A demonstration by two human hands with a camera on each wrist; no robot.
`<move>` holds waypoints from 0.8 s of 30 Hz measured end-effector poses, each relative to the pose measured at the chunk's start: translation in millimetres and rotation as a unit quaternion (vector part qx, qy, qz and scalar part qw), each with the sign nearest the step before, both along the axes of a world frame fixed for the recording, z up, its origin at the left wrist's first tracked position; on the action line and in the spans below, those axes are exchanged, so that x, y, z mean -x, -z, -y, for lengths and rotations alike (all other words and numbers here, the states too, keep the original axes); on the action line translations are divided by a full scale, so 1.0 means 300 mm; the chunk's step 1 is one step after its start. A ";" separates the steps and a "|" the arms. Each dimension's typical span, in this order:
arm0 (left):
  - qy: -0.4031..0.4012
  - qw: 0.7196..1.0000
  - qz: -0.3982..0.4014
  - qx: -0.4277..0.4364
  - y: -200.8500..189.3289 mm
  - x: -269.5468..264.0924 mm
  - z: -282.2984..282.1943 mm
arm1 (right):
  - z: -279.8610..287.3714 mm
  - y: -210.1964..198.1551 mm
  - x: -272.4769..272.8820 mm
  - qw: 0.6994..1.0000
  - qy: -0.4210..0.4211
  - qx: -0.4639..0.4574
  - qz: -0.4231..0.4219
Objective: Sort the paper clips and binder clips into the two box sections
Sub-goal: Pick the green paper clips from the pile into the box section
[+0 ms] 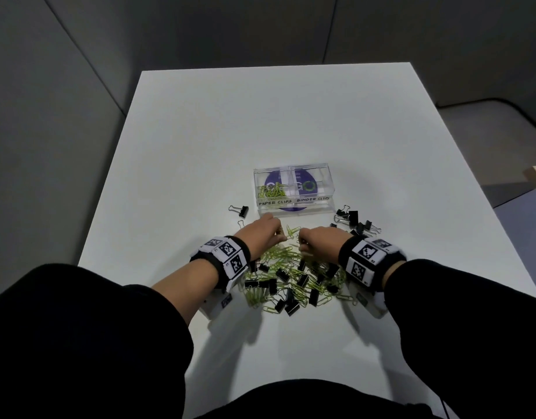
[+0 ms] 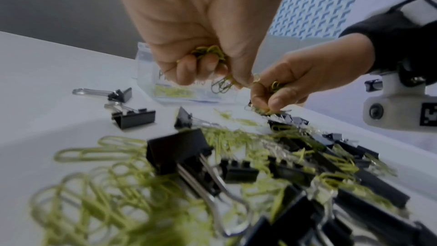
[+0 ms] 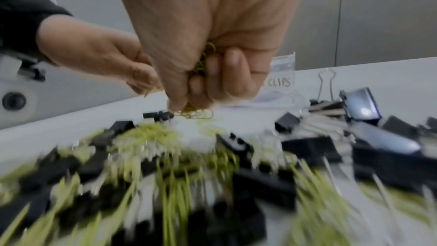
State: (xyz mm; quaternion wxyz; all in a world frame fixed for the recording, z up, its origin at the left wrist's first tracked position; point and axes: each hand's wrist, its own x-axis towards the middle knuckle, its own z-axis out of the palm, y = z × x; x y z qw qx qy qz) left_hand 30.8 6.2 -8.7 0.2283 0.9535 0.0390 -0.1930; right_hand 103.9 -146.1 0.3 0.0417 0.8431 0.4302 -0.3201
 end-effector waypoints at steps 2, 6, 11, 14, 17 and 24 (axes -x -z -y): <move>-0.021 1.000 0.008 0.012 -0.028 -0.004 -0.024 | -0.019 -0.049 -0.020 1.000 0.005 -0.031 -0.002; -0.076 0.996 -0.002 0.047 -0.099 -0.051 -0.102 | -0.080 -0.139 -0.082 0.994 0.028 -0.099 0.040; -0.114 0.991 0.052 -0.043 -0.169 -0.134 -0.217 | -0.214 -0.154 -0.169 0.988 0.059 -0.123 0.073; -0.132 0.985 0.048 -0.096 -0.187 -0.174 -0.256 | -0.291 -0.121 -0.213 0.989 0.058 -0.109 0.081; -0.121 0.983 0.039 -0.131 -0.187 -0.205 -0.271 | -0.339 -0.081 -0.236 0.991 0.063 -0.103 0.050; -0.062 0.986 0.015 -0.151 -0.169 -0.290 -0.243 | -0.253 -0.102 -0.252 0.970 0.097 -0.220 0.036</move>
